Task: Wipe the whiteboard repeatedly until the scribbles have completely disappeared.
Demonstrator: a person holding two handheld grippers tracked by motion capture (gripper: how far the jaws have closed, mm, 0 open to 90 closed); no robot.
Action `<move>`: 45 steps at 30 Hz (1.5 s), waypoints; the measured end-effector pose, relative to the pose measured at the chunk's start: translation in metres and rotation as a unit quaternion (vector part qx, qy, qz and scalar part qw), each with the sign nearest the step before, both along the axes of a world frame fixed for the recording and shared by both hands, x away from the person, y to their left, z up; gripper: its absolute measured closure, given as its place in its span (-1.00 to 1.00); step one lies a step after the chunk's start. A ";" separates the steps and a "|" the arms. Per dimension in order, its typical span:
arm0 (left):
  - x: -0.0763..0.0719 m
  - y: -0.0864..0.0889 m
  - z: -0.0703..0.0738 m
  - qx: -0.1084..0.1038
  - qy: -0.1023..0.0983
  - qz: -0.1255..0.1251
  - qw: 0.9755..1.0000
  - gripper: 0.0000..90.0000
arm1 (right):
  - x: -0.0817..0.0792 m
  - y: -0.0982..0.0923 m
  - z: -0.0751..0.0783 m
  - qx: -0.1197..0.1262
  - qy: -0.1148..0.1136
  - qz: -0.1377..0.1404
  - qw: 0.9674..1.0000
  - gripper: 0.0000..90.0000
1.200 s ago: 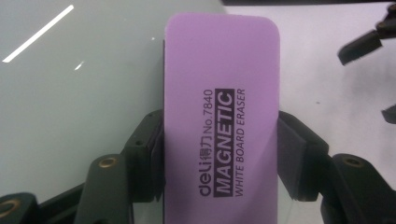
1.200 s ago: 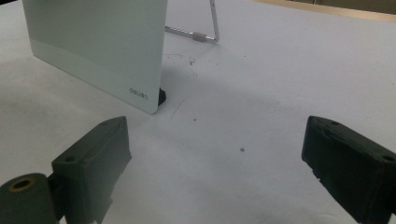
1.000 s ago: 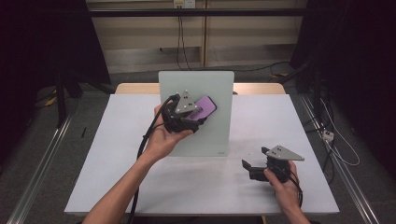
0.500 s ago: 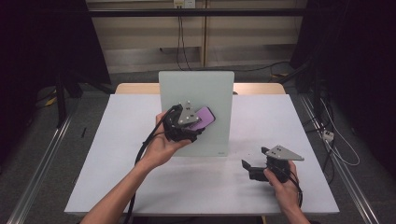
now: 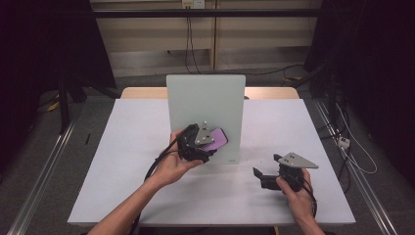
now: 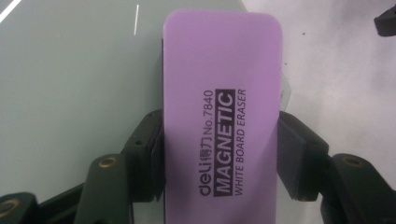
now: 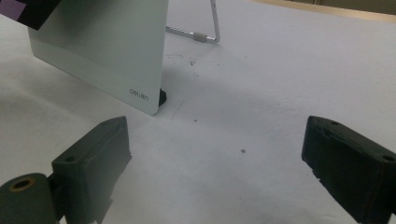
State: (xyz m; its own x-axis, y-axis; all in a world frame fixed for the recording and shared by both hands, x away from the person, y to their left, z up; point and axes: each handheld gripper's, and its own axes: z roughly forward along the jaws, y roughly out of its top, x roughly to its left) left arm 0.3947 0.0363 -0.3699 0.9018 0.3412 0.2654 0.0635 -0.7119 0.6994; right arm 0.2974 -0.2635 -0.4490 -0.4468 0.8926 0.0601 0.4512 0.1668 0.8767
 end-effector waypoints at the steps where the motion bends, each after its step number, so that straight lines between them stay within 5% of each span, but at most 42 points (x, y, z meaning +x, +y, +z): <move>1: 0.000 0.001 0.001 -0.005 -0.003 0.003 1.000 -0.09 | 0.000 0.000 0.000 0.001 0.000 0.000 1.000 -0.82; 8: 0.006 0.017 0.021 -0.032 -0.021 0.030 0.999 -0.09 | 0.000 0.000 0.000 0.000 0.000 0.001 1.000 -0.82; 19: 0.017 0.048 0.045 -0.085 -0.040 0.069 0.993 -0.09 | 0.000 0.000 0.000 -0.002 0.000 0.001 1.000 -0.82; 25: 0.015 0.045 0.041 -0.074 -0.044 0.065 0.994 -0.09 | 0.000 0.000 0.000 -0.001 0.000 0.002 1.000 -0.82; 33: 0.006 0.041 0.017 -0.036 -0.032 0.043 0.998 -0.09 | 0.000 0.000 0.000 0.002 0.001 0.001 1.000 -0.82; 45: -0.003 0.030 -0.008 -0.001 -0.006 0.020 1.000 -0.09 | 0.000 0.000 0.000 -0.002 -0.001 0.004 1.000 -0.82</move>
